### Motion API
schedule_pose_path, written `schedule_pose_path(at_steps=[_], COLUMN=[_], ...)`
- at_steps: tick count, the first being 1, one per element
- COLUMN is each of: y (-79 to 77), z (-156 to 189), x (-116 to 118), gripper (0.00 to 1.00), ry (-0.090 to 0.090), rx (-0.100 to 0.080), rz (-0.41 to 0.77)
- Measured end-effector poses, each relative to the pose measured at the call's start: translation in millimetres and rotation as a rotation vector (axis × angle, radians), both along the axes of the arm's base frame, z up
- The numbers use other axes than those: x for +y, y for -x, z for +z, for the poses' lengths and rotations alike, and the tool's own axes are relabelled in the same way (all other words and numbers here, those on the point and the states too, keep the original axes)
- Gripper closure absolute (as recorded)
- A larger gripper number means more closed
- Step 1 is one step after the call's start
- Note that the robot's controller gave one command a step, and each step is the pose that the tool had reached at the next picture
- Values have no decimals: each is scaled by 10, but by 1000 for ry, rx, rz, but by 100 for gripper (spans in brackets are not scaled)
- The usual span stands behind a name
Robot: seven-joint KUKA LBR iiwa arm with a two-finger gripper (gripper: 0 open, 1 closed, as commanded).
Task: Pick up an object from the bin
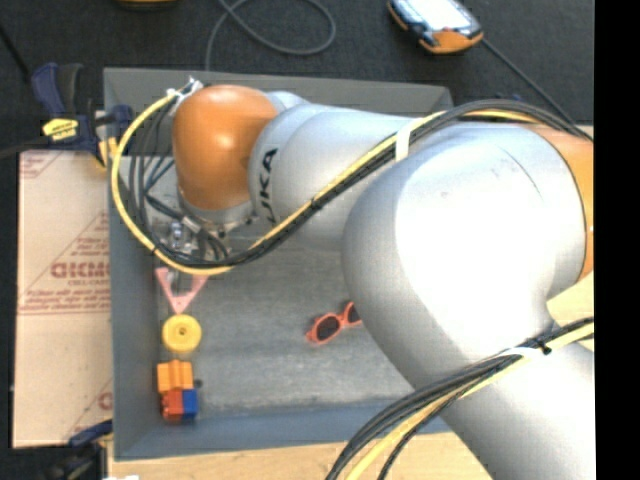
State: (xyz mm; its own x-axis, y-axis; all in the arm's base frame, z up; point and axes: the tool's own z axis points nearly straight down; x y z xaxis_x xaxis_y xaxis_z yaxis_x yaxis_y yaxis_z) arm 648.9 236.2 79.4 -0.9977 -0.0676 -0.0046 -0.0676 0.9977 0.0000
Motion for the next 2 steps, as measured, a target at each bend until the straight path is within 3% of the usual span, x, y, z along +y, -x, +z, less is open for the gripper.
schedule_pose_path(at_steps=[2], y=[6], z=[302], x=[2], gripper=[100], ry=[-1], rx=[1], rz=[0])
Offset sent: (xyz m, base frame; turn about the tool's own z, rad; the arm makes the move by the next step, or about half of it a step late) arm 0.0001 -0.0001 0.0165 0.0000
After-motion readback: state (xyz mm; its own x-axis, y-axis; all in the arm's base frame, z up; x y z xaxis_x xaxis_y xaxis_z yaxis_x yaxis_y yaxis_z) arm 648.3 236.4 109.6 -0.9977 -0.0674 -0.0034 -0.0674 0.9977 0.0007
